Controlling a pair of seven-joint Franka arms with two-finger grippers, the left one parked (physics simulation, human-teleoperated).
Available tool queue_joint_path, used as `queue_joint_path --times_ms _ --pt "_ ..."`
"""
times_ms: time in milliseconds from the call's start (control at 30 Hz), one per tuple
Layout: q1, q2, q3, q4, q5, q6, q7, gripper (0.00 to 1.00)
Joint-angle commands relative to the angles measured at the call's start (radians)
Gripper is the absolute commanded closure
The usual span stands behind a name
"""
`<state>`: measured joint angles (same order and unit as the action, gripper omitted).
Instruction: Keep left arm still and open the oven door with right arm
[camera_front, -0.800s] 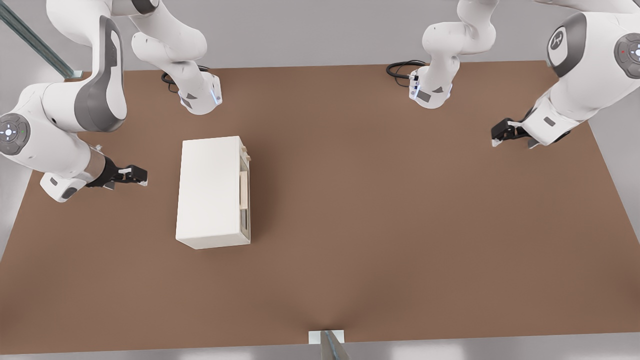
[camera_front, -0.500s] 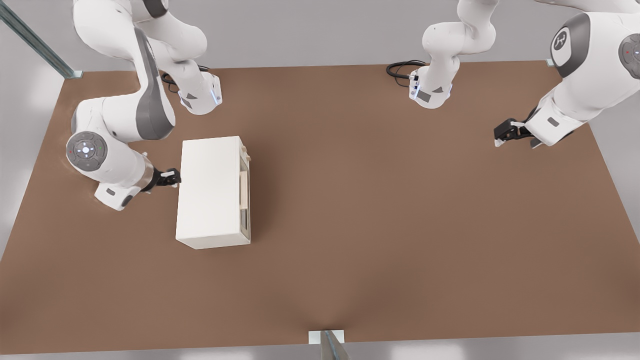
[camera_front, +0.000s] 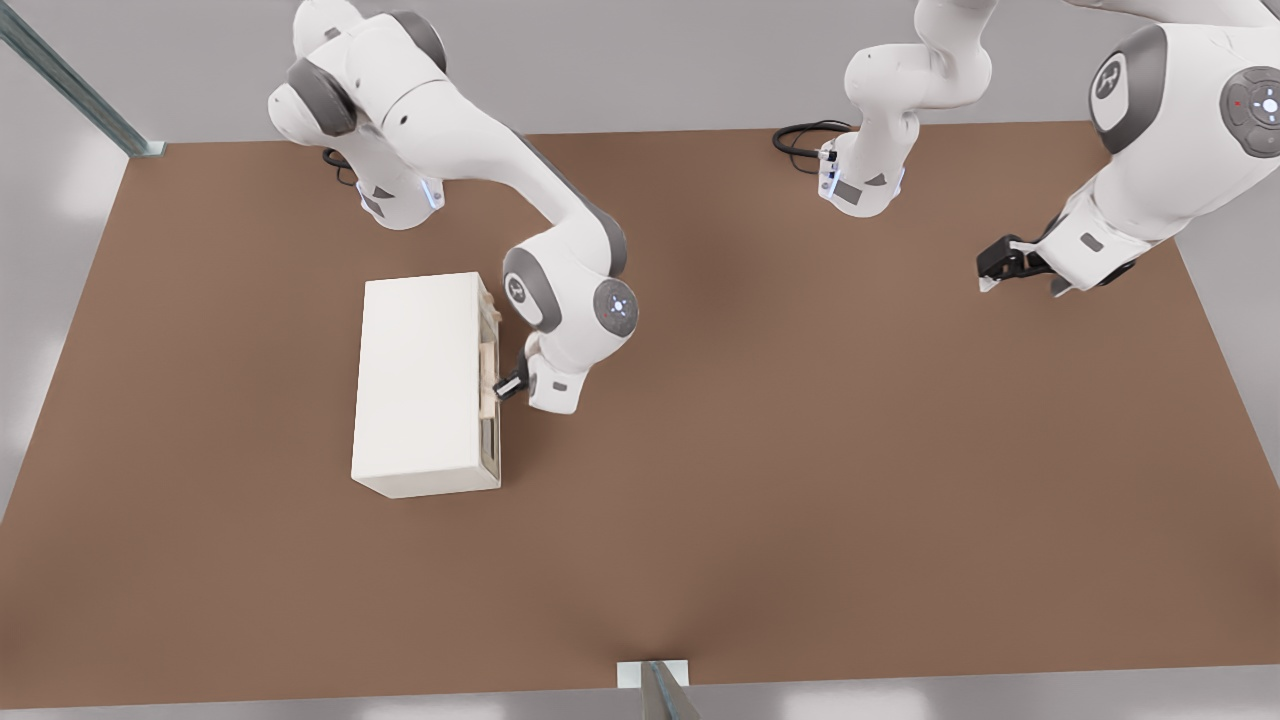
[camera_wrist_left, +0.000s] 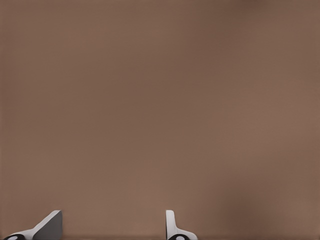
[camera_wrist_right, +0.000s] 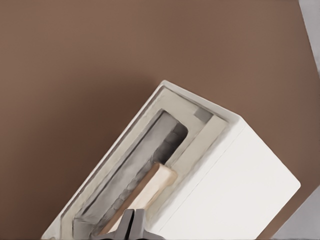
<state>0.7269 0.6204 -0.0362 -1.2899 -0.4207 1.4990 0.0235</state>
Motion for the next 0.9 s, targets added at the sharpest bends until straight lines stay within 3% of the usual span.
queue_joint_path --times_ms 0,867 --pt "0.012 0.010 -0.001 -0.002 -0.056 -0.023 0.124 0.79" --pt "0.019 0.044 0.001 -0.078 -0.102 -0.120 0.125 0.79"
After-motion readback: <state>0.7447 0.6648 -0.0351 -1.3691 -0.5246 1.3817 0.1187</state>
